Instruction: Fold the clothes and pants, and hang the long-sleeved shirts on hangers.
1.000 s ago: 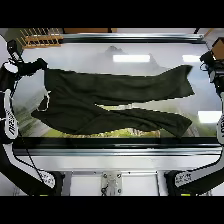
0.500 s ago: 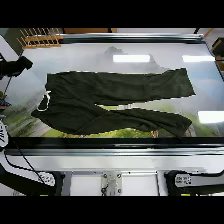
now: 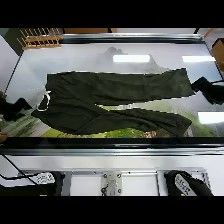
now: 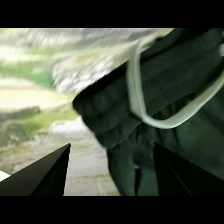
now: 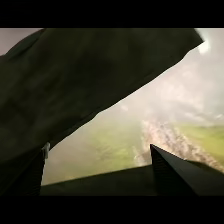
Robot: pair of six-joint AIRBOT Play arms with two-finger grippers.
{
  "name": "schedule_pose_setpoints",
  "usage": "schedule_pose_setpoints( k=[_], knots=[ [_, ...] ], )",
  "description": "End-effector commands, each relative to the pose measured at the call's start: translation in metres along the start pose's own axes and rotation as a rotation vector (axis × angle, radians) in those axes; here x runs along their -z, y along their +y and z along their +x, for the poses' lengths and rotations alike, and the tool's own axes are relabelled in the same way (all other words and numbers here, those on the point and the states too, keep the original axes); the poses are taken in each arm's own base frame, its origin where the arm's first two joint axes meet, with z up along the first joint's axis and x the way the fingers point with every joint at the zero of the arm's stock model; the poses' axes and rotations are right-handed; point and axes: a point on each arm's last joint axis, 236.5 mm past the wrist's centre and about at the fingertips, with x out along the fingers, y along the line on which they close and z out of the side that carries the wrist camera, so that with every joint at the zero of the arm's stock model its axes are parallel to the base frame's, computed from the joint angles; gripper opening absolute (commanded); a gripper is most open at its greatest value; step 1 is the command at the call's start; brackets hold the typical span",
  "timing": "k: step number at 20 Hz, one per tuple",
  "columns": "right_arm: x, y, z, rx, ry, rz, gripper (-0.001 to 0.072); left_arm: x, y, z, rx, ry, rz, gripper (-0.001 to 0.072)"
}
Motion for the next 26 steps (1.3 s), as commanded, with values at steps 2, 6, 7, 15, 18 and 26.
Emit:
schedule_pose_setpoints(
  k=[2,6,7,15,18,26],
  knots=[
    [0.036,0.037,-0.019,-0.17,0.052,0.013,0.0703,0.024,0.001,0.027,0.098,-0.027,-0.081,0.0534],
    [0.036,0.039,-0.019,-0.179,0.052,0.021,0.0704,0.028,-0.02,0.047,0.109,-0.026,-0.025,0.0533],
    [0.036,0.039,-0.019,-0.179,0.052,0.021,0.0703,0.033,-0.025,0.054,0.113,-0.006,-0.018,0.0533],
    [0.035,0.034,-0.019,-0.169,0.052,0.026,0.0703,0.028,-0.049,0.05,0.12,0.014,0.059,0.0021],
    [0.047,-0.004,-0.024,-0.089,0.125,0.044,0.0704,0.029,-0.02,0.014,0.027,-0.012,0.129,0.002],
    [0.153,-0.143,-0.008,0.184,0.369,0.197,0.0703,0.076,0.038,-0.014,-0.058,-0.072,0.094,0.0021]
  ],
)
